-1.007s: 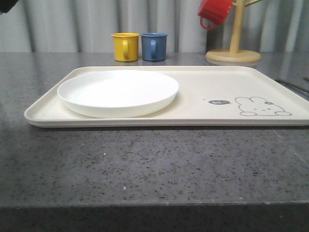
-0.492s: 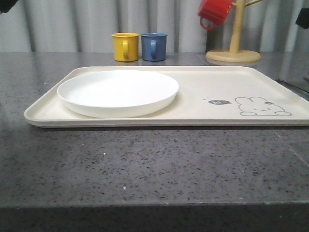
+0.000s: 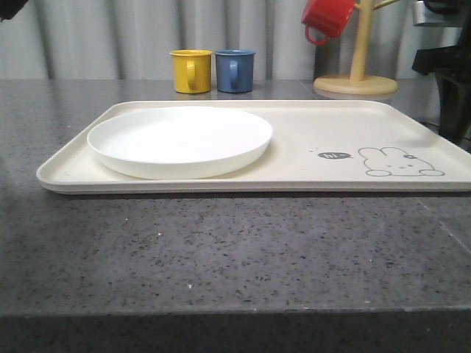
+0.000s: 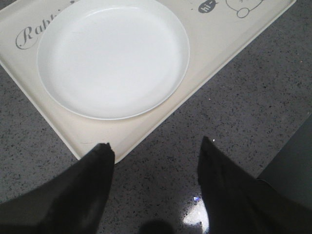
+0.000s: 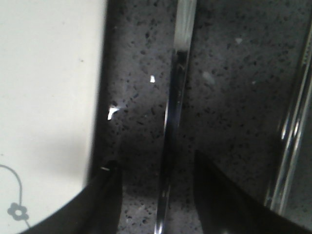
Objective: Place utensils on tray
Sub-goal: 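Grasp the metal fork with the right gripper, then place the fork on the tray beside the plate, release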
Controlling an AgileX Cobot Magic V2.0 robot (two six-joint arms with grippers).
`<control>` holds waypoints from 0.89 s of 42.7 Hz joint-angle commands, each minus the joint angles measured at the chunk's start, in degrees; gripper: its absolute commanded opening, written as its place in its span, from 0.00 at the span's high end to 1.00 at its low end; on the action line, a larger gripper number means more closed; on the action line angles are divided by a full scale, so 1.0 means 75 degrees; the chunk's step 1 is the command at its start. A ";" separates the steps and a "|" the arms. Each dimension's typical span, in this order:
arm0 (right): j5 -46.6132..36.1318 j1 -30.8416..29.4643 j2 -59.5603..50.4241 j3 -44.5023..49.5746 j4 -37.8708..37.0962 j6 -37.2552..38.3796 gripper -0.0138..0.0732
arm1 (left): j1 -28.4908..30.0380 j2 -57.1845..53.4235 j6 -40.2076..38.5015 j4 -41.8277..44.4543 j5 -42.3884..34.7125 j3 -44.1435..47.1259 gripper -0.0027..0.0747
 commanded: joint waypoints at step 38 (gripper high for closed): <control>0.1323 0.1333 -0.0524 -0.1931 0.0158 0.0077 0.88 | -0.0044 -0.0076 -0.0092 -0.0040 -0.0449 -0.0198 0.46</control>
